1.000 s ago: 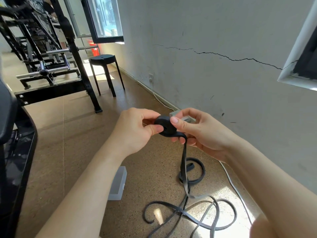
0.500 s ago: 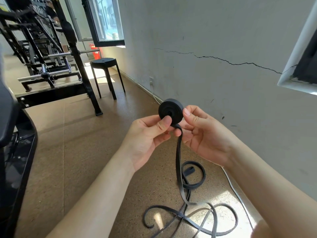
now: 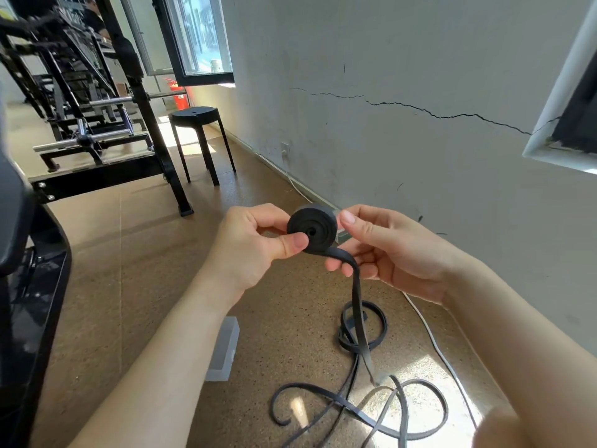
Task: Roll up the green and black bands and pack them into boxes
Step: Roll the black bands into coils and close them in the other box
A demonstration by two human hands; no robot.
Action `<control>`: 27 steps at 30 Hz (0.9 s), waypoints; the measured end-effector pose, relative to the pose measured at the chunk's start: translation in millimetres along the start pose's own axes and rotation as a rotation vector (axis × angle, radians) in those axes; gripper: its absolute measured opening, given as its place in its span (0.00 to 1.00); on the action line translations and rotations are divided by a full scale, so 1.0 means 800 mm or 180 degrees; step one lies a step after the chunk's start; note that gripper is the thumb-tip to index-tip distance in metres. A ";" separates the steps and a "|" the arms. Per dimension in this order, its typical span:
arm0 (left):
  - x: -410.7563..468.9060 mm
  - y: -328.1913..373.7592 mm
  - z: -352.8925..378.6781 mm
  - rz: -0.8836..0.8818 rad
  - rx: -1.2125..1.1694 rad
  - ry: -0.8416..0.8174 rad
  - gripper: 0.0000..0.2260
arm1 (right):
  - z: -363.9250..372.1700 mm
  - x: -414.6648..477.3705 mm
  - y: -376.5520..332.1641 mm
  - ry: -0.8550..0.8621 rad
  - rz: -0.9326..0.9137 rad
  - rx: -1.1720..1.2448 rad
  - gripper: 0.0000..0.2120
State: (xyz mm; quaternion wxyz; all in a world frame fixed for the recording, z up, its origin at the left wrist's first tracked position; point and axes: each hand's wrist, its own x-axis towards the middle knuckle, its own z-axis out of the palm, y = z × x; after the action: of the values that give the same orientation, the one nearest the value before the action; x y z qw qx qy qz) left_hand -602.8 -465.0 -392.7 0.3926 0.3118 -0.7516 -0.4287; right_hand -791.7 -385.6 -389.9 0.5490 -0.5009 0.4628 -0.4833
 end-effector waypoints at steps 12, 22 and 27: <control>-0.001 -0.001 -0.004 0.0115 0.0389 -0.0124 0.04 | 0.011 0.009 0.008 0.0158 0.0002 0.0175 0.26; -0.004 -0.001 0.021 -0.0258 -0.0983 -0.0253 0.09 | 0.009 0.008 0.009 0.0086 -0.0135 0.0921 0.21; -0.002 -0.003 0.009 0.0054 0.0186 -0.0140 0.09 | 0.005 0.008 0.007 0.0046 0.0179 0.0186 0.34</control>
State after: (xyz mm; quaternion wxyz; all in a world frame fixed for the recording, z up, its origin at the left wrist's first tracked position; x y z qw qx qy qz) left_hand -608.3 -461.9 -397.4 0.3703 0.3072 -0.7749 -0.4100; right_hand -786.5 -391.4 -395.7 0.5734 -0.4679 0.4663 -0.4846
